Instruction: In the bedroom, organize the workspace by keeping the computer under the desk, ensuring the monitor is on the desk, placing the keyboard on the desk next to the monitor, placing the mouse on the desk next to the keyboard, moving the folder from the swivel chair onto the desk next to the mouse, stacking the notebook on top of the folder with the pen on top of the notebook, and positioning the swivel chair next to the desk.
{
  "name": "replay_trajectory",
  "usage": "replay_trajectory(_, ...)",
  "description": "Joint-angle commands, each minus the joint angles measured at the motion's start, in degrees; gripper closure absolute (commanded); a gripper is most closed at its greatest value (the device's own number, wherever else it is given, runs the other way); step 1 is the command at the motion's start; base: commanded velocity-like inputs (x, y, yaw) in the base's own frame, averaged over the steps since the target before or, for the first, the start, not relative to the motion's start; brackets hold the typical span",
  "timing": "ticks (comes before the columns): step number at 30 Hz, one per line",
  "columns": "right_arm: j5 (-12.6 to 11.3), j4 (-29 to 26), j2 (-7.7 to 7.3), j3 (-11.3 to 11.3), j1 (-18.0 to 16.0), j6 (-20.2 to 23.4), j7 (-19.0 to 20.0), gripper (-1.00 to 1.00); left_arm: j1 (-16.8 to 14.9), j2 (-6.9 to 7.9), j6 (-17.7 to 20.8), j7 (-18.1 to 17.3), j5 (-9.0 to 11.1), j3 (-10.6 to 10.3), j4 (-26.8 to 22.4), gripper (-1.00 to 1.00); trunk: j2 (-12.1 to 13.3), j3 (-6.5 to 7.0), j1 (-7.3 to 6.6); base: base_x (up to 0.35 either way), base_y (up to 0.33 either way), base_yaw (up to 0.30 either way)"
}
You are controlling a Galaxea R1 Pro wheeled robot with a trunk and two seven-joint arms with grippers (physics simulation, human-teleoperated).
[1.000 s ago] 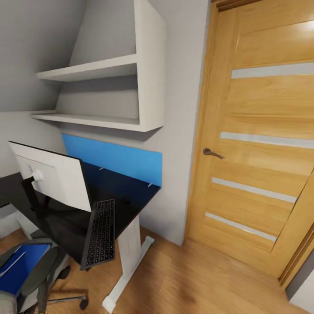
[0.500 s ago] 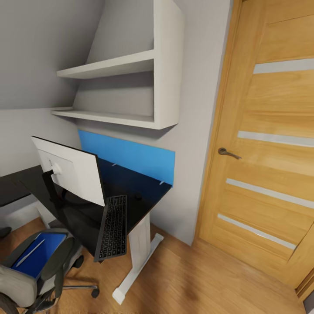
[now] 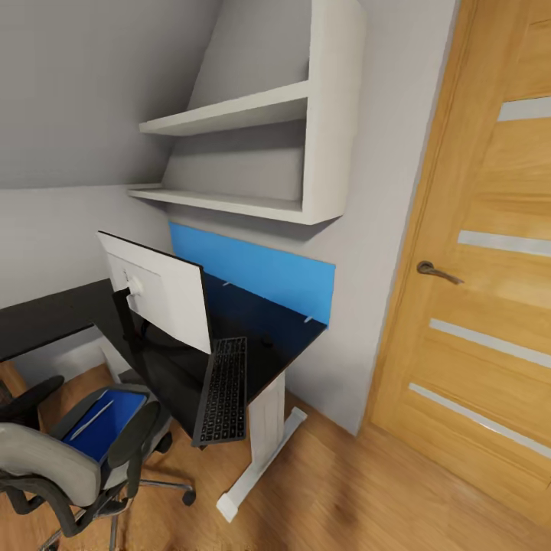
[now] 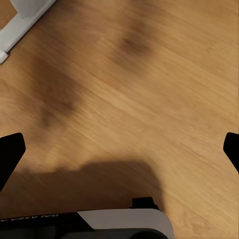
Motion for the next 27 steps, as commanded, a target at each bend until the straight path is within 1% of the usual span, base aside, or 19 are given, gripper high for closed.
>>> replay_trajectory(1, -0.28, 0.01, 0.02, -0.11, -0.02, -0.19, 0.12, -1.0, -0.01, -0.01, -0.14, 0.0, -0.17, 0.37, 0.01, -1.0, -0.04, -0.08, 0.0, 0.0, 0.0, 0.263)
replay_trajectory(7, -0.27, 0.01, 0.02, -0.12, -0.02, -0.28, -0.3, -1.0, -0.02, 0.0, -0.14, 0.0, -0.18, 0.4, 0.02, -1.0, -0.04, -0.12, 0.0, 0.0, 0.0, 0.273)
replay_trajectory(9, -0.26, 0.01, 0.02, -0.12, -0.02, -0.3, -1.15, -1.0, -0.03, 0.0, -0.14, 0.0, -0.18, 0.42, 0.02, -1.0, -0.04, -0.13, 0.0, 0.0, 0.0, 0.282)
replay_trajectory(12, -0.19, 0.02, 0.17, -0.07, -0.02, -0.35, -3.49, -1.0, -0.03, 0.0, -0.14, 0.0, -0.18, 0.43, 0.02, -1.0, -0.04, -0.13, 0.0, 0.0, 0.0, 0.286)
replay_trajectory(14, -0.17, 0.03, 0.27, -0.05, -0.02, -0.58, -4.05, -1.0, -0.03, 0.0, -0.14, 0.0, -0.18, 0.43, 0.02, -1.0, -0.04, -0.13, 0.0, 0.0, 0.0, 0.287)
replay_trajectory(21, -0.1, 0.08, 0.39, -0.04, -0.02, -3.54, -4.6, -1.0, -0.03, 0.0, -0.14, 0.0, -0.18, 0.43, 0.02, -1.0, -0.04, -0.13, 0.0, 0.0, 0.0, 0.288)
replay_trajectory(27, -0.08, 0.16, 0.45, 0.01, -0.02, -4.83, -4.69, -1.0, -0.03, 0.0, 0.0, 0.0, -0.18, 0.41, 0.02, -1.0, -0.04, -0.13, 0.0, 0.0, 0.0, 0.289)
